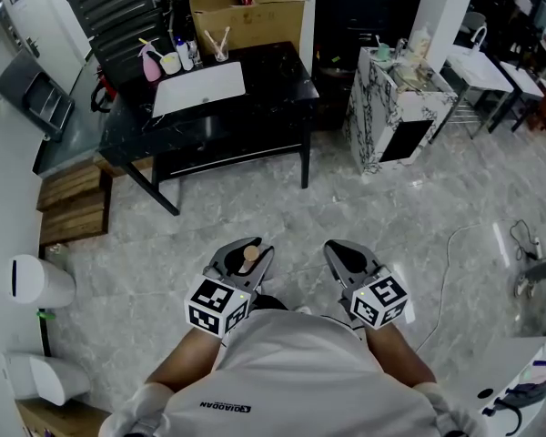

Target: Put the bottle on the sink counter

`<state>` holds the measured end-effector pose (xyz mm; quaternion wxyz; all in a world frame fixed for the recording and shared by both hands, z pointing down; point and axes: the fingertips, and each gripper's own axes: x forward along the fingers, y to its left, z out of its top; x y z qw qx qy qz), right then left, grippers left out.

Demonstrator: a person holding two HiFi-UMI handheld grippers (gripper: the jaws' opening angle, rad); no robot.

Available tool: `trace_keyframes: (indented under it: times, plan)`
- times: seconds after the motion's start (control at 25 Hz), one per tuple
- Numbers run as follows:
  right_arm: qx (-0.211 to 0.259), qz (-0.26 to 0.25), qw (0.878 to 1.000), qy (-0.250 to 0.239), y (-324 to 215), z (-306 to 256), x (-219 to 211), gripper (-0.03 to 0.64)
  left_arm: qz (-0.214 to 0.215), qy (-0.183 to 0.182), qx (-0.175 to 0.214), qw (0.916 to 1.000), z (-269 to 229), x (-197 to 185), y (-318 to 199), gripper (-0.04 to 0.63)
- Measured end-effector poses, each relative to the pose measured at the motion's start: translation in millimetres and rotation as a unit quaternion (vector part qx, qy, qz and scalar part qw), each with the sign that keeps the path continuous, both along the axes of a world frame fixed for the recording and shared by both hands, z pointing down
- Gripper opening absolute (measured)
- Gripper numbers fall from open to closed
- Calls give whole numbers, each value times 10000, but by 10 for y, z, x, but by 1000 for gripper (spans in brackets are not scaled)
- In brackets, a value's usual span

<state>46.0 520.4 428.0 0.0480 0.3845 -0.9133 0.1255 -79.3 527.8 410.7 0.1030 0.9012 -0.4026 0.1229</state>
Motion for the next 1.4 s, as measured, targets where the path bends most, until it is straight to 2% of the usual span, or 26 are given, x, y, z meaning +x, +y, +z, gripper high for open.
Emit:
trace_keyframes:
  times: [0.36, 0.6, 0.96, 1.4]
  plan:
    - [-68, 57, 9999, -90, -115, 70, 92, 41, 72, -108, -12, 9999, 41, 78, -119, 120]
    - [-203, 123, 9997, -60, -358, 131, 142, 41, 98, -89, -137, 9998, 120, 92, -388, 120]
    - [-341, 217, 9992, -36, -1083, 188, 205, 41, 155, -31, -145, 9998, 118, 158, -1156, 120]
    - [-365, 64, 9993, 56, -2411, 23, -19, 41, 53, 86, -31, 9999, -1, -60, -2485, 120]
